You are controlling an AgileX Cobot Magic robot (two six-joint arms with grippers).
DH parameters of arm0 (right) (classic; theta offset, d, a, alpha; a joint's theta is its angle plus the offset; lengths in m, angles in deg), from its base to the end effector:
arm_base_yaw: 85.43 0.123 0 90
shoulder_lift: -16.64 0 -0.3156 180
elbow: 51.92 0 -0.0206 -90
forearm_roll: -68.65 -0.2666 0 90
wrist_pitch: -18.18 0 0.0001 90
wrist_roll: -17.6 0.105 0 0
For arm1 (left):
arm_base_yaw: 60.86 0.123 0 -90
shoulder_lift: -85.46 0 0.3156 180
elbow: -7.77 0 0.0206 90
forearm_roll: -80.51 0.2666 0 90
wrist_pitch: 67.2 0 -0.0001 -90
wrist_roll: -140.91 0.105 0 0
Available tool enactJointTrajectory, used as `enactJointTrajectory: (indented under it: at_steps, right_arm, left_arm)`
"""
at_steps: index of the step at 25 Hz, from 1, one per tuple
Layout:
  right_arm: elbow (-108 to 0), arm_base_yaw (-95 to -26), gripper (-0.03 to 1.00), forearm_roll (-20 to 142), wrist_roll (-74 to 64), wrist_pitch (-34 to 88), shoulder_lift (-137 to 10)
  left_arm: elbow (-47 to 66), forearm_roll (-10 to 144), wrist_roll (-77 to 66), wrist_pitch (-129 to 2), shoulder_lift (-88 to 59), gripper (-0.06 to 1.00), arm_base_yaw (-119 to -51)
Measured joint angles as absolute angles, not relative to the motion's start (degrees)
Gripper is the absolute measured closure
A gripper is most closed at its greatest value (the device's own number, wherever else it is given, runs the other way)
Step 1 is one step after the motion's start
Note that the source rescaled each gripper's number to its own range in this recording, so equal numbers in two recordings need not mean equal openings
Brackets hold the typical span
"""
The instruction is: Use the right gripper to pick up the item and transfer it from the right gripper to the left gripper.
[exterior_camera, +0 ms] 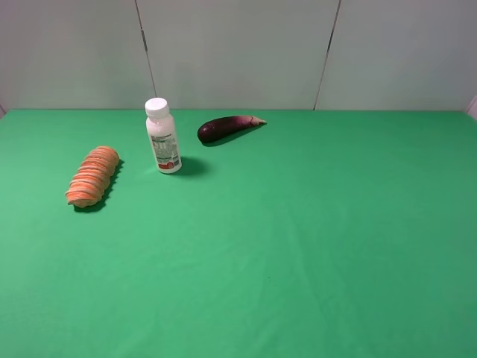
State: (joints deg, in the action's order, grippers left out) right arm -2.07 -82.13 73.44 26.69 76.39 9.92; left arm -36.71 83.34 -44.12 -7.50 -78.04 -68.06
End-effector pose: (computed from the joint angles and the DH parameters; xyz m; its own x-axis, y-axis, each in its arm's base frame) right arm -0.0067 -0.0079 0.2802 -0.4135 0.0903 -0.9060 0.0546 0.9957 0.0744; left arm 0.0112 0.0031 0.3064 -0.5103 0.0012 -0.8600 0.0569 0.9979 -0.0324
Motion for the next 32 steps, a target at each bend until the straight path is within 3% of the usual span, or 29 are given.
enactJointTrajectory:
  at_steps: [19,32]
  right_arm:
    - [-2.1,-82.1,-0.03,73.4,26.7,76.4,9.9]
    - [-2.1,-82.1,-0.03,73.4,26.7,76.4,9.9]
  left_arm:
    - [-41.8,82.4,-41.7,-6.3,-78.7,0.13,-68.1]
    - [-41.8,83.9,-41.1,-6.5,-87.7,0.13,-68.1]
